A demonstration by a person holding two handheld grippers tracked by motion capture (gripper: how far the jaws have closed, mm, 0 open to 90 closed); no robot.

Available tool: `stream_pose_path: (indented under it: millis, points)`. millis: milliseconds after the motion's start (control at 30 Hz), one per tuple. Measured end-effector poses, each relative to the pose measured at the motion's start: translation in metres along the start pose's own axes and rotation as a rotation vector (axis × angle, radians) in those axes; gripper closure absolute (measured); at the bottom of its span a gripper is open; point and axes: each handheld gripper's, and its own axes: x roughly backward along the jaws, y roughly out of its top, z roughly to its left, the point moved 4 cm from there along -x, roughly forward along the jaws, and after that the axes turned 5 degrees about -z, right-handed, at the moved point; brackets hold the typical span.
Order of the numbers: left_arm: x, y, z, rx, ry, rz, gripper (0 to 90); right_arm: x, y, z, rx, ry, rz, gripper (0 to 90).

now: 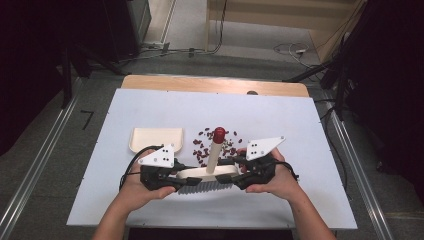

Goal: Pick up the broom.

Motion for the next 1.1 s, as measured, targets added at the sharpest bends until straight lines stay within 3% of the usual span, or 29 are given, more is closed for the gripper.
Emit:
stream_pose_path:
  millis: [400,767,933,1100]
  points:
    - [-0.001,-0.002,-0.004,-0.005,-0.058,0.019,68.2,-0.007,-0.006,0.006,-0.001,0.12,0.057,57.4]
    - [0.001,-0.004,-0.004,0.004,-0.108,0.015,68.2,-0.009,-0.008,0.008,0.004,0.189,0.112,63.4]
    - [0.002,-0.005,-0.003,0.018,-0.134,0.002,67.7,-0.009,-0.007,0.013,0.039,0.186,0.115,65.2]
    - [0.005,-0.006,0.0,0.021,-0.118,-0.034,65.5,-0.01,-0.004,0.015,0.054,0.151,0.098,65.5]
